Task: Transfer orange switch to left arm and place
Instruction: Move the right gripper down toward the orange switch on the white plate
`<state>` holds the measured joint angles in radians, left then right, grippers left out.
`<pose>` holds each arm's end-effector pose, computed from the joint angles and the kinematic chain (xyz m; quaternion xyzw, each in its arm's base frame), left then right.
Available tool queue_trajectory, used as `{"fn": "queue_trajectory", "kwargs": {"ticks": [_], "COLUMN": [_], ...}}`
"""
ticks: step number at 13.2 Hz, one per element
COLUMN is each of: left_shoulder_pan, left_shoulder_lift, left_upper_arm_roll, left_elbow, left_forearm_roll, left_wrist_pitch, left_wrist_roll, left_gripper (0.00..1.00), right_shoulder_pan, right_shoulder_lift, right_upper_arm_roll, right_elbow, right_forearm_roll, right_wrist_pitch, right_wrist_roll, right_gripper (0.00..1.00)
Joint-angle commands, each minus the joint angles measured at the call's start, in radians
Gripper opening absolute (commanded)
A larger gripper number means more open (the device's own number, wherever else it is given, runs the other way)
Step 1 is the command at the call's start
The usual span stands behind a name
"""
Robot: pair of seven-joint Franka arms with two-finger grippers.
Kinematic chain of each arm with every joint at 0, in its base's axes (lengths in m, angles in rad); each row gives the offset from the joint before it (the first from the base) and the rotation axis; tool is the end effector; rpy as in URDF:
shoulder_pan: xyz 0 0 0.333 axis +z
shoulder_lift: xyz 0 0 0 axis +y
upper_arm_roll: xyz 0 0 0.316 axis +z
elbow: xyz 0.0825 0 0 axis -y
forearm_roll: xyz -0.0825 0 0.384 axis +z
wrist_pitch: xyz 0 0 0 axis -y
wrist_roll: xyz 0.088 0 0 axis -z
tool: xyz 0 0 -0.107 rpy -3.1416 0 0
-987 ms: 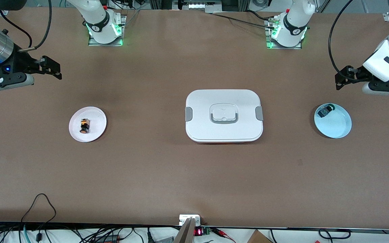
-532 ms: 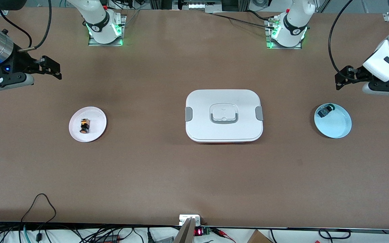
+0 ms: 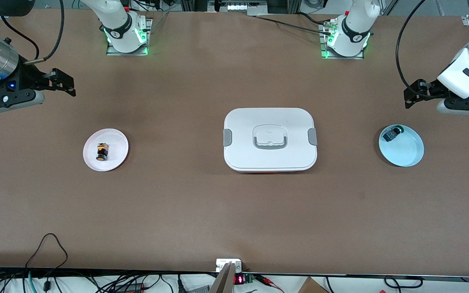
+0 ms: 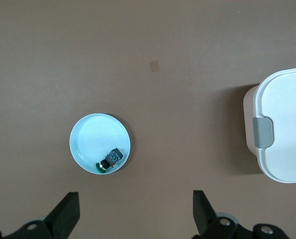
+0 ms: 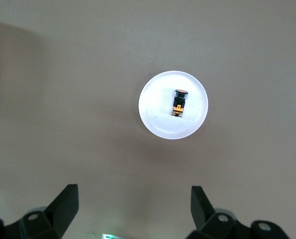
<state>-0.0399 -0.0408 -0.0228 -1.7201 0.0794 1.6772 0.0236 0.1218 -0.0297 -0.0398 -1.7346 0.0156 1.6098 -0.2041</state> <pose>0.5474 -0.0269 0.5857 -0.9981 0.0473 0.0003 0.0399 0.5402 0.0457 0.5669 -0.9887 -0.1418 0.0469 0.0112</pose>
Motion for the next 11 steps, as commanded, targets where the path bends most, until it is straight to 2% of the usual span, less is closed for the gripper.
{"fn": "queue_trajectory", "kwargs": {"ticks": [1, 4, 6, 9, 11], "left_shoulder_pan": [-0.009, -0.009, -0.009, -0.009, -0.009], "left_shoulder_lift": [0.006, 0.006, 0.006, 0.006, 0.006], "left_upper_arm_roll": [0.001, 0.003, 0.001, 0.001, 0.001], "left_elbow": [0.023, 0.023, 0.023, 0.023, 0.023], "left_forearm_roll": [0.016, 0.016, 0.016, 0.016, 0.016], "left_wrist_pitch": [-0.017, -0.017, -0.017, -0.017, -0.017], "left_wrist_roll": [-0.014, -0.014, -0.014, -0.014, -0.014], "left_gripper": [1.0, 1.0, 1.0, 1.0, 1.0], "right_shoulder_pan": [-0.011, -0.03, -0.056, -0.099, -0.111], "right_shoulder_lift": [0.008, 0.086, 0.146, 0.217, 0.234], "right_upper_arm_roll": [0.011, 0.009, 0.009, 0.009, 0.009], "right_elbow": [-0.022, -0.029, -0.045, -0.124, -0.216], "right_forearm_roll": [-0.014, -0.02, -0.022, -0.023, -0.025], "right_wrist_pitch": [-0.025, -0.013, 0.042, 0.209, 0.377], "right_wrist_roll": [-0.125, -0.33, -0.488, -0.8, -0.935], "right_gripper": [1.0, 1.0, 1.0, 1.0, 1.0]}}
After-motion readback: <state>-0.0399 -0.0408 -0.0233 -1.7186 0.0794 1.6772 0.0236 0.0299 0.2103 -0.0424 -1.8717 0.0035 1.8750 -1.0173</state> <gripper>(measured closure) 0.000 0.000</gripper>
